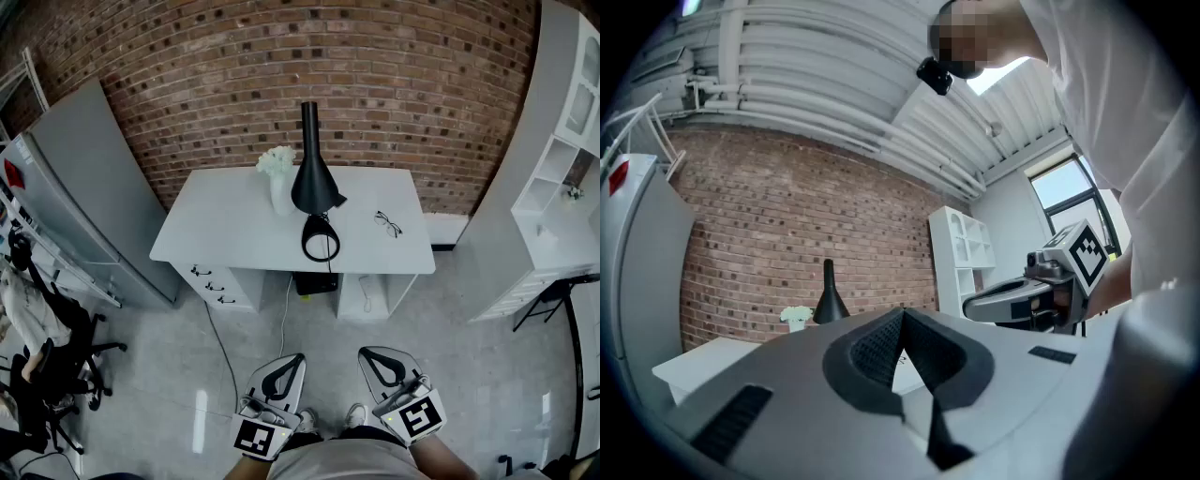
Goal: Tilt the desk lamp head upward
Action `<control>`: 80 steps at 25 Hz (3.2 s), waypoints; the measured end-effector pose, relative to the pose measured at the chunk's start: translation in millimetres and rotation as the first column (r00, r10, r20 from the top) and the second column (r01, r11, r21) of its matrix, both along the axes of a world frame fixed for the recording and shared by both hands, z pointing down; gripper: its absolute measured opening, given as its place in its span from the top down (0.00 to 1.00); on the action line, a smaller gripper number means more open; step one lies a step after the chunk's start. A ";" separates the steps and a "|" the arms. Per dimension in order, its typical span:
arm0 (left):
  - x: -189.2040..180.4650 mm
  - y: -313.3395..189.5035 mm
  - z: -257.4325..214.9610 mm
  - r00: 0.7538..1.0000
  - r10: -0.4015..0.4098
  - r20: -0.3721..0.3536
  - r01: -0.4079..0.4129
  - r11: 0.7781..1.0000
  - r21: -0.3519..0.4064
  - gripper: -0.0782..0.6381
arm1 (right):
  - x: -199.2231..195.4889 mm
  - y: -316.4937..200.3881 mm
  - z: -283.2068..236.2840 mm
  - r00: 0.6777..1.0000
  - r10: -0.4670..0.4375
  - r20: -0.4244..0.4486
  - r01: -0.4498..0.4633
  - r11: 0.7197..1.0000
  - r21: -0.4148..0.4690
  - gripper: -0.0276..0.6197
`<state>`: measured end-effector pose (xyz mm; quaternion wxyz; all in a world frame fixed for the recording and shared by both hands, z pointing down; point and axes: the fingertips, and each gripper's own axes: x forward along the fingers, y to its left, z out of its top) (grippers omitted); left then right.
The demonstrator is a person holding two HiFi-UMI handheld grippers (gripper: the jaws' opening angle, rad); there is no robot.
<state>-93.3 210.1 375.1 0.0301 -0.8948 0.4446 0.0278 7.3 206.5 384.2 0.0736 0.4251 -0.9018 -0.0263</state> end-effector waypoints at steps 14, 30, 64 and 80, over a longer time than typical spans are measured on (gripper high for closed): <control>15.5 -9.0 -0.2 1.000 -0.026 0.007 0.026 1.000 0.002 0.89 | 14.0 -11.0 1.0 0.999 -0.026 0.030 0.026 1.000 -0.003 0.93; 54.5 -49.9 5.8 0.990 -0.135 0.041 0.135 0.991 -0.009 0.89 | 78.7 -32.4 10.2 0.994 -0.087 0.062 0.087 0.996 -0.003 0.93; 8.5 -331.2 55.0 0.995 0.077 -0.068 -0.081 0.995 -0.065 0.89 | -14.1 -310.8 5.9 0.999 0.038 -0.032 -0.040 0.998 -0.042 0.93; 32.0 -393.9 117.1 0.996 -0.084 0.000 0.083 0.989 -0.120 0.89 | 19.3 -362.7 15.6 1.000 -0.031 0.005 0.031 0.997 -0.068 0.93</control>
